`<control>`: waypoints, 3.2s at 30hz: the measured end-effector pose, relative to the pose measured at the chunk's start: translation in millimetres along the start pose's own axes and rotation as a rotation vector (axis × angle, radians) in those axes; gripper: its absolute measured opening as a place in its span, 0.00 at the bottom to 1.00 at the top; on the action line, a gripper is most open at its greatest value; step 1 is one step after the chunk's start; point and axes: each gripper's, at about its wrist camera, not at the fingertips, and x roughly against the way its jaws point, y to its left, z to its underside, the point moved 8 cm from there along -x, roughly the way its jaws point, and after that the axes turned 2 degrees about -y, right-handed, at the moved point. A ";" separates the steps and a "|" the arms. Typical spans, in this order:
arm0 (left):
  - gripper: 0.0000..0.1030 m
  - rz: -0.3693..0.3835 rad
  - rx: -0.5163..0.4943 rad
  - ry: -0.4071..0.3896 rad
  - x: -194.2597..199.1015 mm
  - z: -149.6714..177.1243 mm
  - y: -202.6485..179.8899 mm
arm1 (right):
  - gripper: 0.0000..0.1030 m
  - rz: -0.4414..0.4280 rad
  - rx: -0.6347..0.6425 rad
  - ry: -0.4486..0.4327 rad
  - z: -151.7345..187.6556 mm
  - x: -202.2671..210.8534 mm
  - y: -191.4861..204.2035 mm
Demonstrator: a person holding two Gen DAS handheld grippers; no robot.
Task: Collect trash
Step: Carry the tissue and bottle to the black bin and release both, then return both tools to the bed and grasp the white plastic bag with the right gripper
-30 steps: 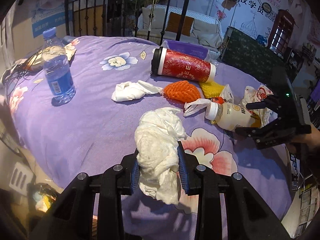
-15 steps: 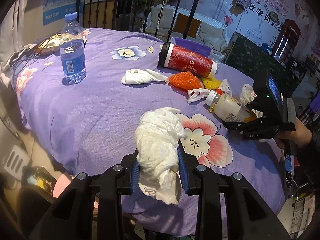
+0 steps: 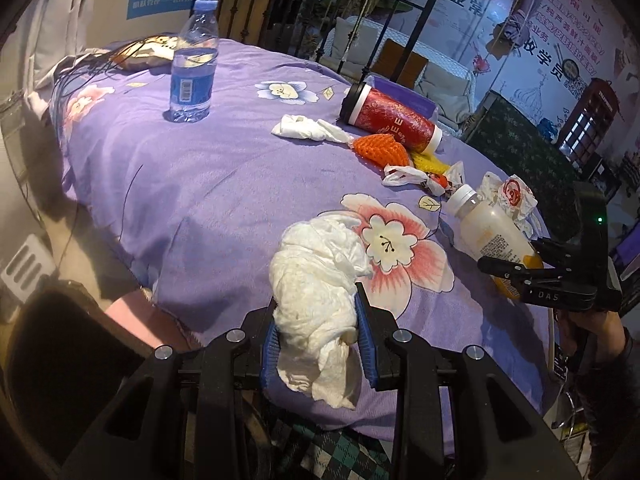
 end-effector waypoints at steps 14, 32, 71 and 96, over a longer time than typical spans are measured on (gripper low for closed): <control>0.31 -0.301 0.214 0.176 29.8 84.4 149.2 | 0.60 -0.228 0.025 -0.131 -18.9 18.1 126.8; 0.69 -0.396 0.300 0.323 17.0 120.3 191.5 | 0.60 -0.399 0.184 -0.070 5.6 11.6 247.1; 0.76 -0.479 0.420 -0.059 107.3 38.5 228.2 | 0.73 -0.454 0.542 0.442 74.1 -98.8 415.1; 0.82 -0.091 -0.005 0.056 -24.5 -9.6 10.9 | 0.80 -0.171 -0.156 -0.135 29.6 44.4 117.4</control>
